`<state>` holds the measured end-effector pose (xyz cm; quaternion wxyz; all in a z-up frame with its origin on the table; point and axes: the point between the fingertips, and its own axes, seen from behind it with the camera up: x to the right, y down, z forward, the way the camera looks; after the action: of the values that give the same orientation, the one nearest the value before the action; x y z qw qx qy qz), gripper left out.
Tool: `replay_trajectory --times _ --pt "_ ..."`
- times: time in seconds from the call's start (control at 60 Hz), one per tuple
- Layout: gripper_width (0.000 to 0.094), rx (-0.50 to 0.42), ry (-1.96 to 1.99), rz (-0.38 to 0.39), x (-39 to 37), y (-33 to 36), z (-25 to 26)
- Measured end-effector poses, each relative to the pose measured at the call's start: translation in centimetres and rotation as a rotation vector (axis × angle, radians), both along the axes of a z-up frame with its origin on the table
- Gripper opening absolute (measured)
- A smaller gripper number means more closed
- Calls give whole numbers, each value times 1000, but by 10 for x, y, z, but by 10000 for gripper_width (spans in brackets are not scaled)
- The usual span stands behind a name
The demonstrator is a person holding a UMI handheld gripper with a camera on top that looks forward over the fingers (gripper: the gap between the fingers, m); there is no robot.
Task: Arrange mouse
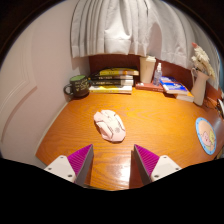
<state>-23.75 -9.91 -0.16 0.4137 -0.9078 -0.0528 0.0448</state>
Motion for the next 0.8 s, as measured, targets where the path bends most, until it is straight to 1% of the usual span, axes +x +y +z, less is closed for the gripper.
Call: replay_trajectory --times 0.217,0.4,0.517,0.583,0.6,0.75,0.767,0.783,0.8 --pt "818 -36 -25 -54 -6 76 -13" --pt "786 -48 -40 -95 -2 116 -13" --pt "691 -52 -33 -132 1 129 -14" --pt "589 -56 -31 -140 0 132 -15" --pt "575 -59 -34 -145 1 133 -14" --pt "487 -103 -18 -145 0 133 -16" --pt "471 -111 -16 -141 0 132 -16" --pt "433 -119 -15 -136 0 132 -17" --pt "423 -126 -13 -133 -1 132 -17"
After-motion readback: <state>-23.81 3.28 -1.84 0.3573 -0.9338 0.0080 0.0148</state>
